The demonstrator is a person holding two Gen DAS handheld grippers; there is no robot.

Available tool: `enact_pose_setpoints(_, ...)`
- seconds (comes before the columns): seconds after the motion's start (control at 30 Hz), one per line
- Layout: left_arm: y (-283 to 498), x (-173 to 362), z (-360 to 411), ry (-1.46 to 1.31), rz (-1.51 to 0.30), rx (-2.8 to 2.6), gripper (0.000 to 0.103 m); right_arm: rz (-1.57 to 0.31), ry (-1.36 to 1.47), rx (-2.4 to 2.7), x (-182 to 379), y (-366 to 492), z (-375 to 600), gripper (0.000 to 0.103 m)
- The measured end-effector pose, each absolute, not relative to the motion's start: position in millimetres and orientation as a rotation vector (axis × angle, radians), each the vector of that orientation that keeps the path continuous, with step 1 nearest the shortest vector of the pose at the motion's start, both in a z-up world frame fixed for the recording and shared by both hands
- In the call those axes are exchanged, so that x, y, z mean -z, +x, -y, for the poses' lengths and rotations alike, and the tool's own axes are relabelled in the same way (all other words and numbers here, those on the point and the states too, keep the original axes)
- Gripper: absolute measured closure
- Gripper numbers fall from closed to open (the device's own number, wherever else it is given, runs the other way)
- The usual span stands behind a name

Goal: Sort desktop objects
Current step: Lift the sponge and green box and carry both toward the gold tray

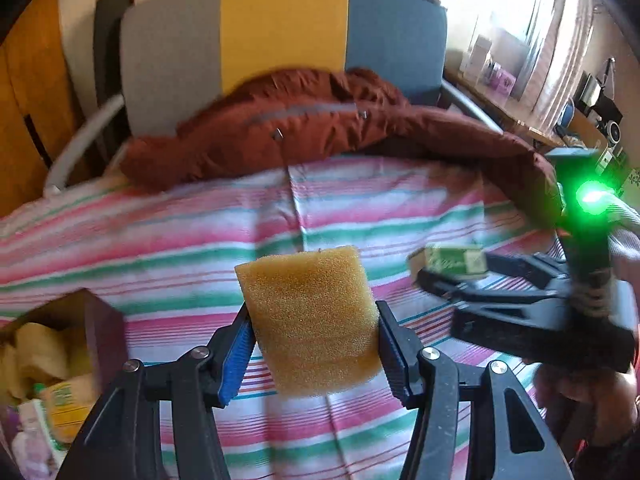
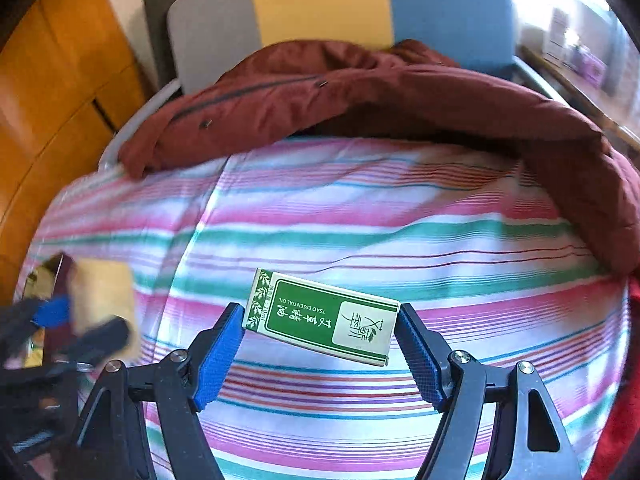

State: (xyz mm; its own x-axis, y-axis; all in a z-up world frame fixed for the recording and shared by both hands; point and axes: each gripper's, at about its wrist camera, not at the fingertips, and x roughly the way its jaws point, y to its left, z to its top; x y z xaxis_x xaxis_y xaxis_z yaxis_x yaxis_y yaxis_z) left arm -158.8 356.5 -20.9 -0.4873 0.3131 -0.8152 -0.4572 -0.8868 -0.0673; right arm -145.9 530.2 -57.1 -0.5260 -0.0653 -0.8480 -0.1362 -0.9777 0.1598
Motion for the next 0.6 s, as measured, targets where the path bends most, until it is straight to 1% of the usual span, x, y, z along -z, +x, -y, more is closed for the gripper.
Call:
enact_pose_setpoints(0.27,-140,-11,-332,-1.116,-0.24,-2.451,0.045,-0.246,-1.579,-2.687,72,-147,-501,0.027)
enact_pose_setpoints(0.6,-123,-19,-302,-1.108,-0.201,-2.463,0.045,-0.259,-1.611,-2.693,65,-141,-475,0.027)
